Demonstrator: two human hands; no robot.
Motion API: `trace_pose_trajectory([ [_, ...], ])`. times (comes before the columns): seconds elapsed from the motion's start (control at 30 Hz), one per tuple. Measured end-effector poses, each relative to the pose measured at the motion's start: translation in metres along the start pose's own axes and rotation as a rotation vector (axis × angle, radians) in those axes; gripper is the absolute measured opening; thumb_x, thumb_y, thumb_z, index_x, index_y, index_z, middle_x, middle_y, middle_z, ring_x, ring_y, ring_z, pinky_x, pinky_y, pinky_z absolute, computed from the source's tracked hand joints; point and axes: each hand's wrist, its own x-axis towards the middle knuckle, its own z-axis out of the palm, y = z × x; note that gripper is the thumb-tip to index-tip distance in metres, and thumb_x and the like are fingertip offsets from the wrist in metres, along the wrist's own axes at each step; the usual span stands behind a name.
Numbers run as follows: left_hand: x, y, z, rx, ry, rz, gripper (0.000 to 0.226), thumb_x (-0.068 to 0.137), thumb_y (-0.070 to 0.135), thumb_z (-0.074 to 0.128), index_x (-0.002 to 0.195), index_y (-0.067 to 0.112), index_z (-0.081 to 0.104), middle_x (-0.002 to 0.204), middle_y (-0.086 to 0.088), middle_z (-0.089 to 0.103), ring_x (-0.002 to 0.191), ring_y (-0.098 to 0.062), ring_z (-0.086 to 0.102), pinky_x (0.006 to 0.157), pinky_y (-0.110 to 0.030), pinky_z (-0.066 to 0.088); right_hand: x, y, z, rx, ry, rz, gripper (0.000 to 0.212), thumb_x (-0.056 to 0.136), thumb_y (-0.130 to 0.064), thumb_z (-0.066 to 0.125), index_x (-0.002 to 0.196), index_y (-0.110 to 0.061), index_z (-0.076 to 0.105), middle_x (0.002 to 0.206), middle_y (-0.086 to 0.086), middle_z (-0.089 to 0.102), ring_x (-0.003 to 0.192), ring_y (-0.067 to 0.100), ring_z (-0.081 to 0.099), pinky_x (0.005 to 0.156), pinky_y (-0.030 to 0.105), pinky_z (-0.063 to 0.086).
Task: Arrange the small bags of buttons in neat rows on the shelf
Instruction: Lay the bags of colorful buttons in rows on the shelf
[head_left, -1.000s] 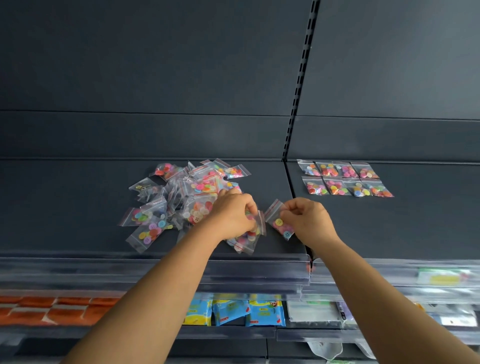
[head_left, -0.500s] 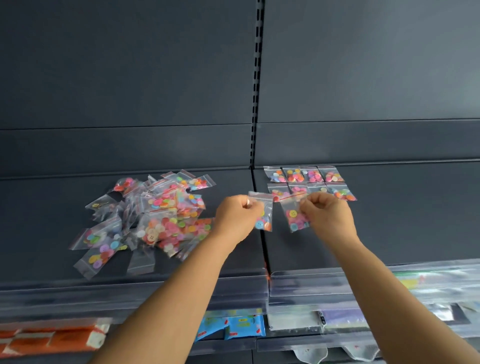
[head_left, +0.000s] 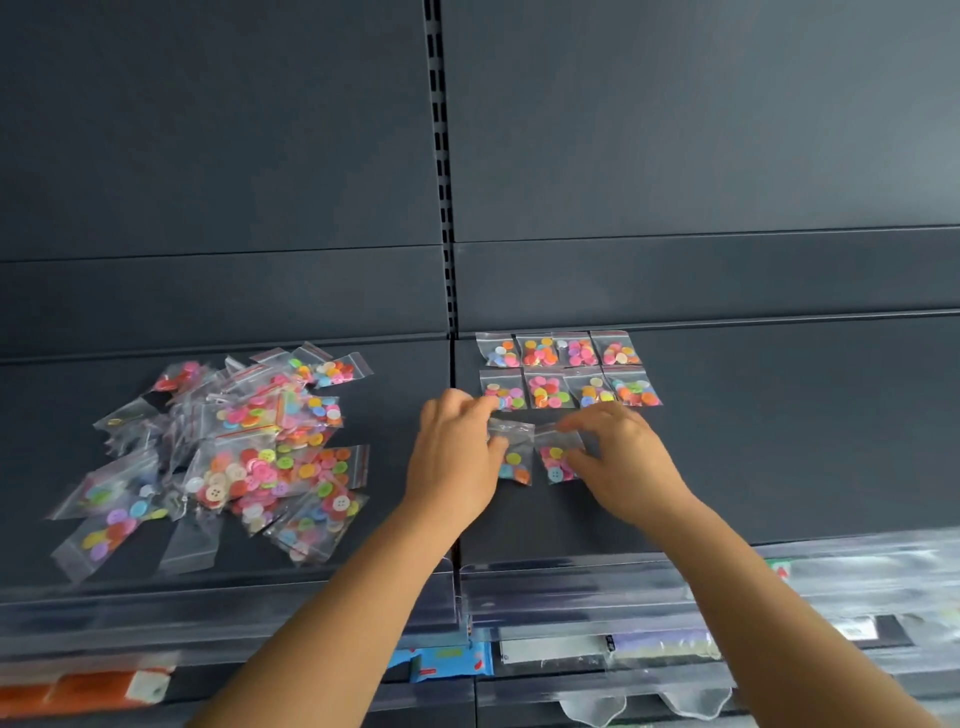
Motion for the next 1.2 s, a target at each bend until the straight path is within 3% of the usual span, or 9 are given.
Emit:
trace_pose_trajectory([
  [0.13,-0.011,-0.003,0.003,0.014,-0.184,0.249,0.034,0.098,0.025,0.048,0.13,0.02,0.057,0.135,0.008,0.049,0.127,-0.01,0.034,0.102,-0.02,0.028,-0.003,0.005,0.003,-0.056,-0.095,-0.144,0.018,0.088,-0.024,0.061,0.105,-0.025,0.07,0.111,-0.001,0.062,0.106,0.024,0.052,0.089,0.029,0.044],
  [0.3,-0.009,0.0,0.012,0.029,-0.167,0.212,0.037,0.099,0.029,0.046,0.133,0.019,0.054,0.138,0.006,0.048,0.127,-0.012,0.038,0.101,-0.024,0.033,0.001,0.006,0.01,-0.029,0.012,-0.093,0.022,0.089,-0.024,0.061,0.11,-0.023,0.068,0.111,-0.002,0.061,0.106,0.02,0.049,0.082,0.026,0.043],
  [0.43,-0.002,0.003,0.014,0.004,-0.168,0.165,0.038,0.099,0.027,0.047,0.135,0.018,0.052,0.14,0.006,0.046,0.13,-0.013,0.036,0.102,-0.027,0.034,0.006,0.005,0.013,-0.012,0.073,-0.084,0.018,0.089,-0.026,0.061,0.103,-0.019,0.069,0.103,0.0,0.059,0.102,0.022,0.049,0.079,0.03,0.045],
  [0.83,0.006,0.006,0.02,0.047,-0.158,0.162,0.037,0.098,0.026,0.048,0.132,0.013,0.054,0.136,0.004,0.05,0.126,-0.015,0.039,0.1,-0.029,0.039,0.018,0.005,0.017,-0.049,0.049,-0.163,0.018,0.091,-0.02,0.056,0.08,-0.012,0.068,0.082,-0.005,0.051,0.09,0.025,0.05,0.069,0.033,0.045],
  [1.0,0.006,0.008,0.019,0.061,-0.156,0.137,0.035,0.097,0.026,0.05,0.127,0.01,0.058,0.134,0.0,0.051,0.125,-0.019,0.041,0.099,-0.035,0.042,0.015,0.0,0.015,-0.086,0.049,-0.154,0.018,0.092,-0.019,0.054,0.089,-0.01,0.069,0.097,0.003,0.062,0.096,0.024,0.05,0.071,0.029,0.04],
  [1.2,-0.005,0.007,0.008,0.064,-0.134,0.179,0.039,0.097,0.029,0.049,0.13,0.009,0.054,0.137,-0.002,0.05,0.126,-0.02,0.04,0.1,-0.032,0.038,0.007,-0.018,0.013,-0.137,0.037,-0.165,0.013,0.09,-0.015,0.054,0.087,-0.008,0.064,0.098,0.006,0.062,0.097,0.028,0.051,0.073,0.026,0.032],
])
